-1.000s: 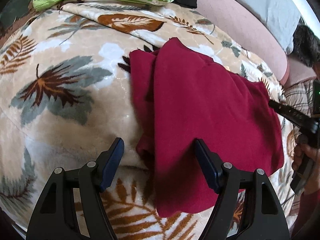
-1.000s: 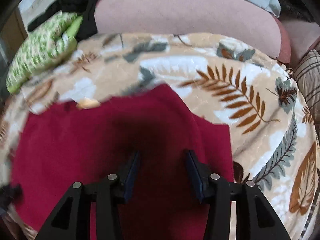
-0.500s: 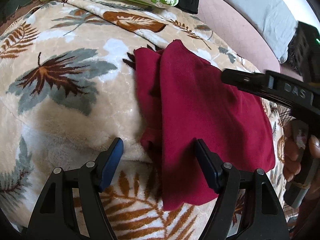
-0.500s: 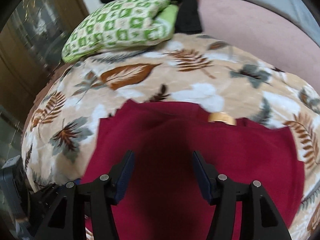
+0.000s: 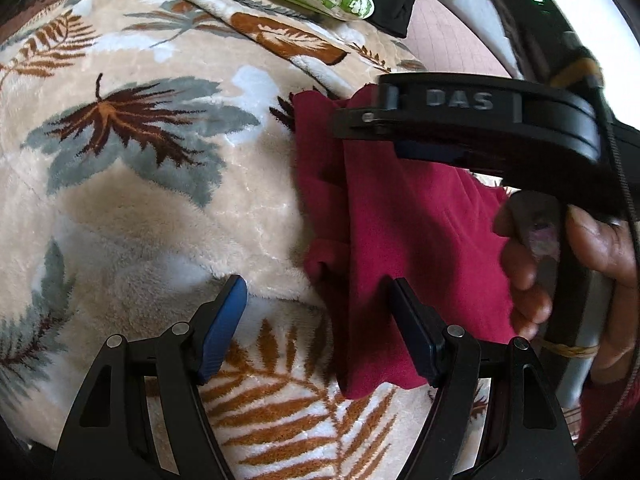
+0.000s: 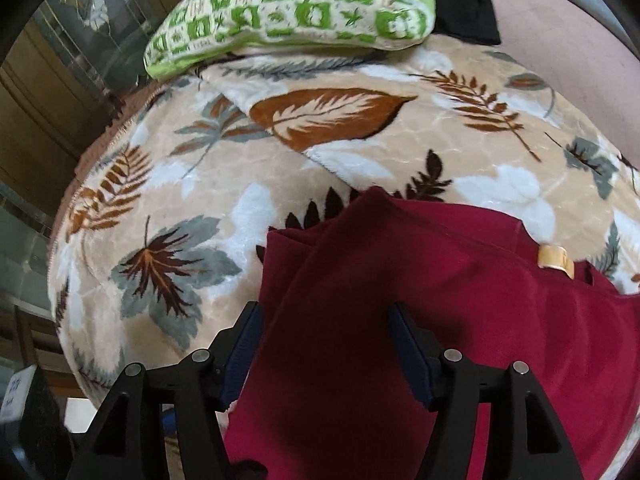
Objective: Fold small clothes
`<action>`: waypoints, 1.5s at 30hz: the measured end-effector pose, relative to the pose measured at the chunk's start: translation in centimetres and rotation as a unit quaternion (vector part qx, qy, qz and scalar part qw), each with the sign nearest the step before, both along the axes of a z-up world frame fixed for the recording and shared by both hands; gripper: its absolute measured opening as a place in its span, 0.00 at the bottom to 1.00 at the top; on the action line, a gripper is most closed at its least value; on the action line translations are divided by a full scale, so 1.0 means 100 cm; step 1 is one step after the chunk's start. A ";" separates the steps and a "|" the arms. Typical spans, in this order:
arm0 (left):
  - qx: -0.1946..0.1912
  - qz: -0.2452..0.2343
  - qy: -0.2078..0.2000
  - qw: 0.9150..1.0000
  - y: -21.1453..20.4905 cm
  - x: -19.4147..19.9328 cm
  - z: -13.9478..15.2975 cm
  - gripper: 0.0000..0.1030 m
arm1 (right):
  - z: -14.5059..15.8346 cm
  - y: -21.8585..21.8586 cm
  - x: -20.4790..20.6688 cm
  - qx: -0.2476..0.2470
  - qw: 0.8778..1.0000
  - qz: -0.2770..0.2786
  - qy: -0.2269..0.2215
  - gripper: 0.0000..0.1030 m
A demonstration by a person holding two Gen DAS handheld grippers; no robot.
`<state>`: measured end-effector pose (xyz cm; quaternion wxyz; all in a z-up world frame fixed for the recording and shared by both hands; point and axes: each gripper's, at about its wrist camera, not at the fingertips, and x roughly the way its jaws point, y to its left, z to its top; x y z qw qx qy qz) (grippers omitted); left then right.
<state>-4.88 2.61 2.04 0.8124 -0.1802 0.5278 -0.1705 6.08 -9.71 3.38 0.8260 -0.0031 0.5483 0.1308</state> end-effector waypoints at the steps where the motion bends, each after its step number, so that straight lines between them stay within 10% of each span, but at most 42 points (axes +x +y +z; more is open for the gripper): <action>1: -0.004 0.001 0.001 1.000 0.002 0.001 0.000 0.72 | -0.002 0.004 0.003 -0.011 1.000 0.003 0.002 0.65; 18: -0.001 0.000 0.001 1.000 -0.001 0.003 -0.001 0.72 | -0.030 0.028 0.017 -0.105 0.994 0.005 0.000 0.76; 22: 0.001 0.000 0.002 1.000 -0.001 0.005 -0.001 0.72 | -0.026 0.026 0.013 -0.110 0.994 0.007 -0.019 0.51; 28: 0.001 -0.001 0.008 1.000 -0.004 0.010 0.001 0.75 | -0.003 -0.003 0.006 -0.025 0.999 -0.004 -0.029 0.20; 45: -0.058 -0.021 0.008 0.998 -0.016 0.042 -0.005 0.83 | 0.010 -0.044 0.001 0.105 0.993 -0.039 -0.020 0.16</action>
